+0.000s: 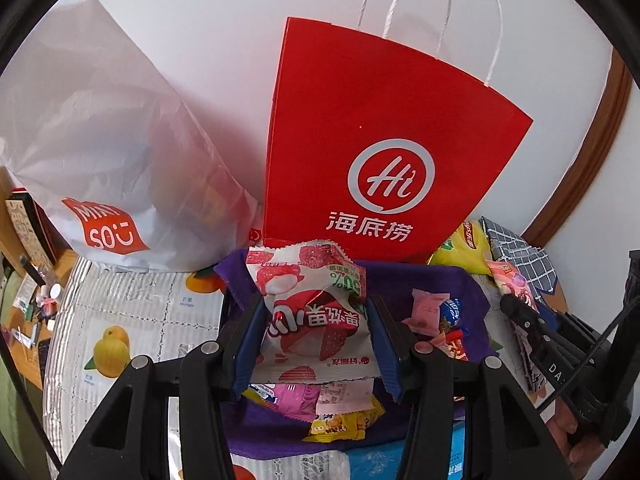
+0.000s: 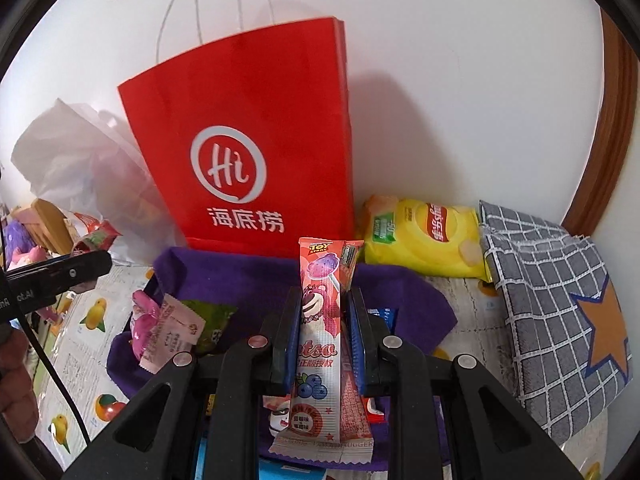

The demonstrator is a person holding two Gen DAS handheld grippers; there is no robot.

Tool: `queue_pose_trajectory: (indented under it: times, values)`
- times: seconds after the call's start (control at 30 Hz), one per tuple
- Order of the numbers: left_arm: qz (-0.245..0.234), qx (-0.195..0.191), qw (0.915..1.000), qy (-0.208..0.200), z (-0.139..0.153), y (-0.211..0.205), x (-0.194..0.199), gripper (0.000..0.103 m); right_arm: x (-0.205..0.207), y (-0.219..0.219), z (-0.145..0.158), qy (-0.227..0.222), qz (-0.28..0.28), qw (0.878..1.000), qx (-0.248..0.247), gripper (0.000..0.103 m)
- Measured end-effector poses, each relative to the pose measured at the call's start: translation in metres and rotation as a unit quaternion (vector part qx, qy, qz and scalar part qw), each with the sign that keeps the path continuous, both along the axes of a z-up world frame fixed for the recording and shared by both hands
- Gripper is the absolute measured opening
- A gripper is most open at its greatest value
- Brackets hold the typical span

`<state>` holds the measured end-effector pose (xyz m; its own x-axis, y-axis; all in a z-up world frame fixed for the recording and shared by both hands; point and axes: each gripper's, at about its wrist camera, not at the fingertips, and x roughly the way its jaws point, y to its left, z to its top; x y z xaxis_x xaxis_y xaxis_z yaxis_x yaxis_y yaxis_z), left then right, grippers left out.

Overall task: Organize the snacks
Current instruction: 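Lower both snacks onto the towel and open both tools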

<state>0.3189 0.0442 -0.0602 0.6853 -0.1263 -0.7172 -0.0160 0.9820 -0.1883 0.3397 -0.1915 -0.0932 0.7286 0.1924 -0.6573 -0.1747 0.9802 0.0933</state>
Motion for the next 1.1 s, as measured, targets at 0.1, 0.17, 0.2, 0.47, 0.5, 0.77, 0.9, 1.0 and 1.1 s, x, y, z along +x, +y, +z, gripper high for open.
queue_pose_trajectory:
  times: [0.1,0.17,0.2,0.47,0.5,0.77,0.9,1.0,1.1]
  values:
    - [-0.001,0.002,1.0000,0.002,-0.002,-0.001,0.001,0.048,0.004,-0.004,-0.004,0.004,-0.008,1.000,-0.003,0.022]
    - [-0.003,0.005,1.0000,0.004,-0.003,-0.004,0.002,0.048,0.006,-0.007,-0.006,0.007,-0.012,1.000,-0.005,0.022]
    - [-0.004,0.006,1.0000,0.004,-0.002,-0.004,0.002,0.048,0.007,-0.008,-0.006,0.008,-0.013,1.000,-0.004,0.022]
    - [-0.012,0.011,0.9999,0.003,-0.002,-0.011,0.001,0.048,0.007,-0.020,-0.004,0.006,-0.028,1.000,-0.002,0.022]
    - [-0.012,0.011,0.9999,0.003,-0.002,-0.011,0.002,0.048,0.007,-0.022,-0.004,0.007,-0.029,1.000,-0.001,0.022]
    - [-0.003,0.007,0.9999,0.011,-0.006,-0.003,0.005,0.048,0.009,-0.030,-0.007,0.012,-0.039,0.999,-0.001,0.022]
    - [0.002,0.008,0.9998,0.016,-0.009,-0.001,0.008,0.048,0.012,-0.032,-0.011,0.019,-0.040,0.999,-0.002,0.022]
    - [0.002,0.008,0.9997,0.023,-0.013,0.000,0.010,0.048,0.013,-0.030,-0.015,0.024,-0.035,0.999,0.000,0.022]
    - [-0.003,0.009,0.9995,0.030,-0.017,-0.003,0.013,0.048,0.015,-0.026,-0.020,0.031,-0.028,0.999,-0.003,0.022]
